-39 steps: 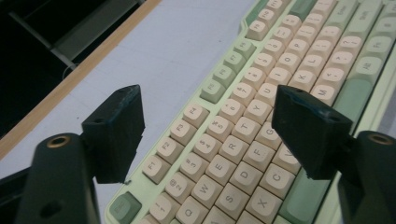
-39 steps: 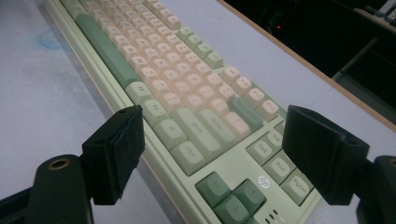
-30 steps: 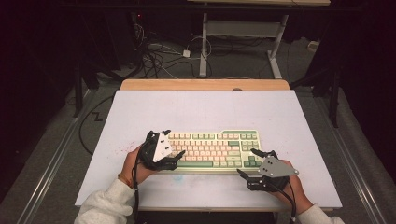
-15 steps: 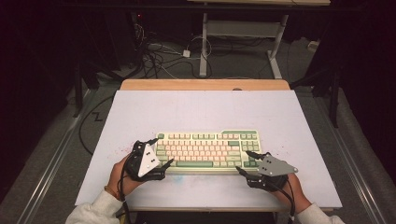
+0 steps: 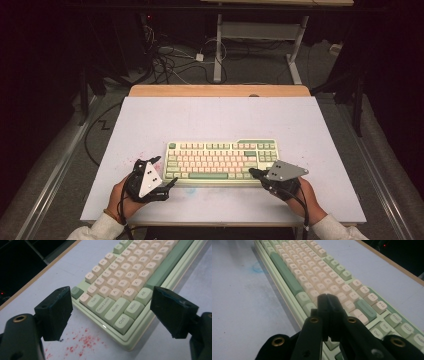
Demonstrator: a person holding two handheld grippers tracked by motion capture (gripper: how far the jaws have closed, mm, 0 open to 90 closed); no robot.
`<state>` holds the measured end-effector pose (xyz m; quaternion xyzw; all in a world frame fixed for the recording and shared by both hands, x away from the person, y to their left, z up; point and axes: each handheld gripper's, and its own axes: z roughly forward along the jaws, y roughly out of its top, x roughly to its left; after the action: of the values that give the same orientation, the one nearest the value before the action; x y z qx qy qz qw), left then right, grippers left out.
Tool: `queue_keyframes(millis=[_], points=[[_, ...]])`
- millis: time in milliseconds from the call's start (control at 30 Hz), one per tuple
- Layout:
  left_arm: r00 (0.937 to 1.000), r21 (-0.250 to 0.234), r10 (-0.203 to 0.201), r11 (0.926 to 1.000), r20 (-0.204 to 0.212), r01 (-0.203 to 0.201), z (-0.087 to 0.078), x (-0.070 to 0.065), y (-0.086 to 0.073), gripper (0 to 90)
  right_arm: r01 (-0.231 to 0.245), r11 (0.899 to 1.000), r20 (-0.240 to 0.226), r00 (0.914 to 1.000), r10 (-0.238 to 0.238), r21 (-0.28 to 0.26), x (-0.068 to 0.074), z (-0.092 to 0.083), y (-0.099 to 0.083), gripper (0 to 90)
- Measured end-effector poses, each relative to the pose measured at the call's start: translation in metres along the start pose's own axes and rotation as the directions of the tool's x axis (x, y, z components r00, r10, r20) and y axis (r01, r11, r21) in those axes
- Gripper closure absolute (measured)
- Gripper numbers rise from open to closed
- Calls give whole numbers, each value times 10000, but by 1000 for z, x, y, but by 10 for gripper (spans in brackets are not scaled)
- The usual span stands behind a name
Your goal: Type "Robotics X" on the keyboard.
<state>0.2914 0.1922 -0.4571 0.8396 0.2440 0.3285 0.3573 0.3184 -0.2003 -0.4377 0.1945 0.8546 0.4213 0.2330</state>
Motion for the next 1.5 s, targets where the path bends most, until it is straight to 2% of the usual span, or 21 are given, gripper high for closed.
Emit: queue_keyframes(millis=[167,500,633,767,1267,1500], points=[[9995,-78,-331,9994,0,331,-6,3,-5,176,129,9995,-168,9998,-124,286,0,16,8,900],[9991,108,-398,9992,168,396,-2,2,-8,176,291,9980,-415,9988,-268,569,0,49,27,900],[9988,104,-463,9989,184,461,-2,2,-8,176,211,9975,-500,9986,-177,676,-2,60,34,900],[9987,187,-450,9988,220,446,0,2,-9,176,205,9967,-435,9989,-171,791,-5,70,40,900],[9982,258,-478,9986,368,469,3,2,-8,176,16,9930,-457,9989,38,1177,-14,85,53,900],[9980,306,-436,9986,459,422,4,1,-9,176,207,9883,-597,9981,-118,1508,-13,97,56,900]])
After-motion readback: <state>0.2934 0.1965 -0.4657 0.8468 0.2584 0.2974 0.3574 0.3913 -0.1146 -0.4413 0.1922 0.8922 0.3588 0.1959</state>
